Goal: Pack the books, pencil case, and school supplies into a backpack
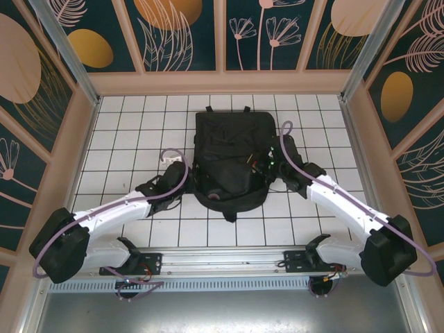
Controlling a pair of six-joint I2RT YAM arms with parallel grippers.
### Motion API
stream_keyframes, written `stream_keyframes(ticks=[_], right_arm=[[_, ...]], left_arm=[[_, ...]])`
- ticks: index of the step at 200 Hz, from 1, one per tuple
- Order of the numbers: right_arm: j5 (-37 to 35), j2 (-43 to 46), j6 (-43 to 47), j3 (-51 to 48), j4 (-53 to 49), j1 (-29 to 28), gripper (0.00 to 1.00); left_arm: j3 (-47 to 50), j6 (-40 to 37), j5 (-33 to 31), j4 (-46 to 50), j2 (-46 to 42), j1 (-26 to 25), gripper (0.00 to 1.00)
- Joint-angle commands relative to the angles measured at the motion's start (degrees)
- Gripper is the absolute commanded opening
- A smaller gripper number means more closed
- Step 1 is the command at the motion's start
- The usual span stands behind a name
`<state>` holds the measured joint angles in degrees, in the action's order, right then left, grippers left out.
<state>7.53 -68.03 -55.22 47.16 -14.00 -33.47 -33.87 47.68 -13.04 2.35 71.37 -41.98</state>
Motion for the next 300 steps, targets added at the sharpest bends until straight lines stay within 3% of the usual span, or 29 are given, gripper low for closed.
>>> stream_keyframes(ticks=[1,34,66,78,103,134,162,191,217,230,247,258,300], right_arm=[[-9.50,-3.37,5.50,-1.79,-2.71,0.87,0.05],[-13.18,-6.79,10.91,1.98,-5.92,-1.09,0.21],[-22.71,-4.63,21.09,10.86,-9.90,-11.81,0.38],[-21.31,-4.04,25.09,11.99,-8.33,-15.74,0.38],[-10.34,-5.08,27.79,12.09,-2.30,-19.85,0.32],[-16.60,-10.82,28.08,18.38,-8.76,-24.29,0.33],[-26.34,-10.79,25.28,16.11,-11.30,-22.59,0.31],[-22.37,-6.54,23.14,9.35,-8.81,-14.65,0.33],[-19.60,-4.83,22.53,5.18,-8.66,-11.16,0.35],[-18.14,-5.13,22.76,4.00,-8.94,-11.08,0.39],[-15.28,-5.49,23.03,3.15,-9.29,-11.17,0.55],[-14.04,-5.04,23.18,3.41,-9.82,-11.47,0.59],[-27.44,-2.77,24.32,12.07,-20.68,-17.59,0.59]], left_arm=[[3.03,0.33,1.78,-3.14,-1.86,-0.06,0.00],[4.59,-0.65,2.47,-5.57,-4.69,-0.06,0.00],[6.30,-1.00,2.84,-8.04,-6.31,-0.12,0.00],[6.84,-0.93,3.58,-9.20,-6.76,-0.08,0.00],[7.89,-0.48,3.71,-10.82,-7.81,-0.10,0.00],[8.24,-0.48,3.50,-10.62,-8.90,-0.08,0.00],[9.37,-0.48,2.96,-10.29,-11.17,-0.08,0.00],[10.29,-0.22,1.98,-8.90,-13.85,-0.12,0.00],[10.74,-0.11,1.26,-8.15,-15.92,-0.10,0.00],[11.17,0.21,1.29,-8.46,-16.52,-0.11,0.00],[11.53,0.52,1.93,-9.43,-16.79,-0.07,0.00],[11.54,0.59,2.29,-9.85,-16.64,-0.08,0.00],[11.63,0.32,3.19,-10.65,-17.39,-0.08,0.00]])
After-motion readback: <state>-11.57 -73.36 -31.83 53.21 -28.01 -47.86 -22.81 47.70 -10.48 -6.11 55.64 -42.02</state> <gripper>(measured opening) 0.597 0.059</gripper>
